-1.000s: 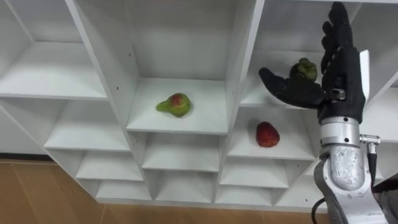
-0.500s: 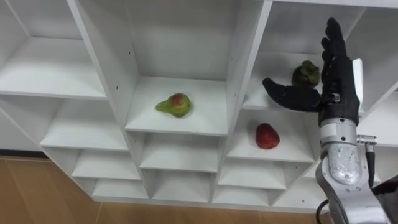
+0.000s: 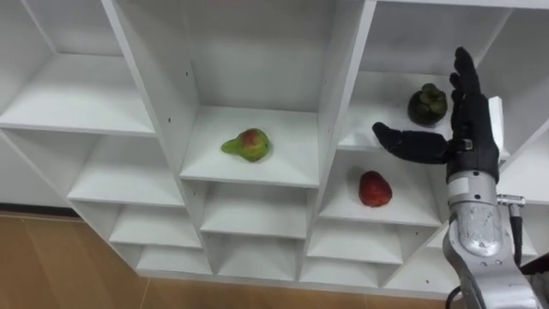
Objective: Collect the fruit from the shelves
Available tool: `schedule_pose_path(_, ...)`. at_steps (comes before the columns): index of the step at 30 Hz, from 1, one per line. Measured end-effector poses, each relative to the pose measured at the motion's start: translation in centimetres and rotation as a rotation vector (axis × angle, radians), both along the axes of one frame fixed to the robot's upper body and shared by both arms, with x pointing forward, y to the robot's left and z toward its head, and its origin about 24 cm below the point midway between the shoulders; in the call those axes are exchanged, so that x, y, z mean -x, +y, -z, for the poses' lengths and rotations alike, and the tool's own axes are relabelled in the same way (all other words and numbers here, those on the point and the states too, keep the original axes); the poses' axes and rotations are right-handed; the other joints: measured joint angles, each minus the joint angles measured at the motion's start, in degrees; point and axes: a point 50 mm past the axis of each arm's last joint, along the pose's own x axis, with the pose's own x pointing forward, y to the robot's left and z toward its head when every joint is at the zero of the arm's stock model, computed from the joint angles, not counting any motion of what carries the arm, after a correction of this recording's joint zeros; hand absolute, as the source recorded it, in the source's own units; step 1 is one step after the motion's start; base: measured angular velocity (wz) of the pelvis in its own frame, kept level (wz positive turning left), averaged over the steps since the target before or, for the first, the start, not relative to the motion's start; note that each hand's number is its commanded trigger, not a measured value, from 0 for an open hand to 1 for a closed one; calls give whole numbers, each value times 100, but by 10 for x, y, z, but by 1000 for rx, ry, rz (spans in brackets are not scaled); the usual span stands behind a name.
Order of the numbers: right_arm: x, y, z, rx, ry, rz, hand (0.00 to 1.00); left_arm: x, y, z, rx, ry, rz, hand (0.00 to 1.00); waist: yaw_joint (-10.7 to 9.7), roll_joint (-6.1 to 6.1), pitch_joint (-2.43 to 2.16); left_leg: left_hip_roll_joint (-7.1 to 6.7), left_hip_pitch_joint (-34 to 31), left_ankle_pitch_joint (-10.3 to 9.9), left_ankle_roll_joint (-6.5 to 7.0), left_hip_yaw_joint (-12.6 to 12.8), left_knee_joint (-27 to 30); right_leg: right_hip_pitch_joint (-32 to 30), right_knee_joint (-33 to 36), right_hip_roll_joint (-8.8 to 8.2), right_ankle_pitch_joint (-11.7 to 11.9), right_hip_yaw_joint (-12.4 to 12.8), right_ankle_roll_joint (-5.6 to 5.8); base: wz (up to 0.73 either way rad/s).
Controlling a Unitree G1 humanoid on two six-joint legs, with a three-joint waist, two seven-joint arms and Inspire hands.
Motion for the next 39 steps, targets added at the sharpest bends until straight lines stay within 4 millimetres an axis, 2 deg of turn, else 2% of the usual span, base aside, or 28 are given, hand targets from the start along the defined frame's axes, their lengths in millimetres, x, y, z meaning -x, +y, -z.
schedule_pose_path(6, -5, -7, 16, 6, 88, 35, 0, 8, 4, 0, -14, 43, 17, 100, -15, -81, 0, -9, 33, -1, 1, -80, 5, 131, -81, 0, 0, -32, 0, 7)
schedule_pose_path(13, -12, -10, 14, 6, 99, 52, 0, 19, 4, 1, -11, 98, 8, 100, -35, -89, 9, -62, 25, 0, 1, -124, 19, 146, -92, -4, -4, -36, 5, 1)
schedule_pose_path(18, -14, -12, 14, 5, 100, 59, 0, 18, 4, 0, -9, 100, 9, 100, -34, -127, 2, -62, 28, 2, 5, -125, 35, 145, -98, -15, -10, -39, 15, 0)
schedule_pose_path(22, -12, -15, 22, 6, 136, 74, 0, 19, 6, 0, -2, 102, 12, 100, -42, -133, 1, -61, 28, 2, 5, -143, 34, 144, -94, -18, -11, -44, 17, 0)
schedule_pose_path(28, -13, -21, 27, 6, 170, 103, 0, 14, 6, -2, -16, 95, 50, 100, -40, -135, -2, -54, 27, 3, 7, -183, 18, 158, -81, -57, -11, -92, 17, 2)
schedule_pose_path(39, -17, -24, 31, 11, 209, 103, 0, 18, 7, -2, -31, 132, 63, 100, -6, -117, -12, -63, 37, 8, 17, -229, 48, 202, -64, -74, -11, -140, 17, 1)
